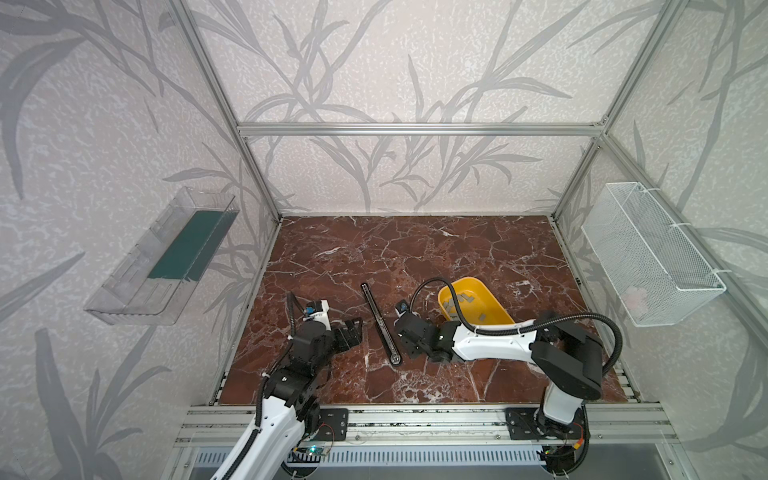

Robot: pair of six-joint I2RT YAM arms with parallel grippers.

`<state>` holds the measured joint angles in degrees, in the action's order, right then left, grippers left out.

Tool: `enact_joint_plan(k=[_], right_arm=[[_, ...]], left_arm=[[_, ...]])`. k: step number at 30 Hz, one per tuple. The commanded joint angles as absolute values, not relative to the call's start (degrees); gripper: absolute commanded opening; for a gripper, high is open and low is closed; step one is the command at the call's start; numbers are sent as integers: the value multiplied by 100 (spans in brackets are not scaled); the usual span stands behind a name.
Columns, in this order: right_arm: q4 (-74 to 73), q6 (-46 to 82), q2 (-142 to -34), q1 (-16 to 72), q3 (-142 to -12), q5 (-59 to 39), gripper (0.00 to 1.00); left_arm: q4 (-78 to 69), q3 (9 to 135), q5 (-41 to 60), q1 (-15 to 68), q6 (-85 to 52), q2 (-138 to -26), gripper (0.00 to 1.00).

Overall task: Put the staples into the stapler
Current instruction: 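Open the right gripper and lift it off the light-blue stapler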

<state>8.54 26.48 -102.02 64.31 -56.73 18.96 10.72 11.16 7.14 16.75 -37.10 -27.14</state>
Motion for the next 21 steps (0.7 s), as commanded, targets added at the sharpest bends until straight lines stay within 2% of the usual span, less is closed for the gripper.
enact_joint_plan(k=[1,13,21], right_arm=[[1137,2821,-10187,6416,-5576,1774,18],[1842,3239,-10274,6639,-5675,1954,12],[1571,3240,-9848,6696,-5352,2072,14]], left_arm=[[1030,1133,637,1680,-3736,-2705,99],[1041,1132,609,1679,-3744,-2713,99],[721,1152,949,1679,-3549,-2668,99]])
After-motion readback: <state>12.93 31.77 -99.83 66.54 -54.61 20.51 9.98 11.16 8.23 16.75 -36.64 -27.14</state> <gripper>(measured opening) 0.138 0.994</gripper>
